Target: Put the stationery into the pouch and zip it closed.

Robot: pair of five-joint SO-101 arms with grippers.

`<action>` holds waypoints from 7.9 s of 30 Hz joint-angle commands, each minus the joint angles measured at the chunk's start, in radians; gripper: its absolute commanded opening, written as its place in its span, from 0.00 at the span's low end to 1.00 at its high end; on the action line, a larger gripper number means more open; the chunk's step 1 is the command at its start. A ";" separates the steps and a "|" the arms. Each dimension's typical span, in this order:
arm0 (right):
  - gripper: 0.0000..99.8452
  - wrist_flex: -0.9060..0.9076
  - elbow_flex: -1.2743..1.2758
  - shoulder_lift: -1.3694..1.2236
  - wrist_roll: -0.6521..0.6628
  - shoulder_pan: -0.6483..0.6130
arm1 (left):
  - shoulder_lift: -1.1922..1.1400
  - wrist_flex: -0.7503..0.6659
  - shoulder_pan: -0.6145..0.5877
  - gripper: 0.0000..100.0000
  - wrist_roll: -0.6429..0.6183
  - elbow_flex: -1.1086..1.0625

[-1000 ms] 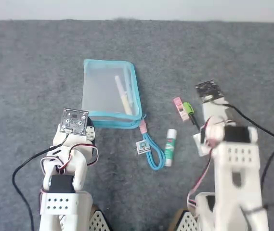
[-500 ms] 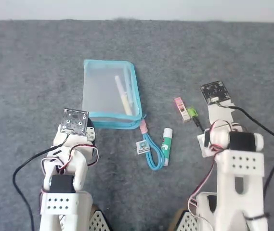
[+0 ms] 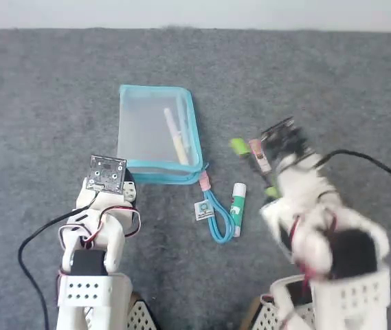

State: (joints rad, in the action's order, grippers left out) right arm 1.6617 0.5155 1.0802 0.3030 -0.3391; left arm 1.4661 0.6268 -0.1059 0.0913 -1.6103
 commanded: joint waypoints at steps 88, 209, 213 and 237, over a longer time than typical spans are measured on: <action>0.18 -1.027 0.190 -0.708 -0.482 -0.360 | 0.003 -0.037 0.081 0.01 0.046 0.010; 0.01 -0.641 0.025 -0.903 -0.118 0.272 | 0.003 -0.023 0.080 0.01 0.046 0.002; 0.01 -0.587 0.118 -0.685 -0.117 0.228 | 0.003 -0.023 0.080 0.01 0.046 0.002; 0.01 -0.578 0.193 -0.473 -0.075 -0.424 | 0.003 -0.023 0.081 0.01 0.051 0.001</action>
State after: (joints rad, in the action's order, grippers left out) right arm 1.1446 0.7150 0.6813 0.2217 -0.7518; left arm 1.4661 0.6252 -0.0353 0.1373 -1.6226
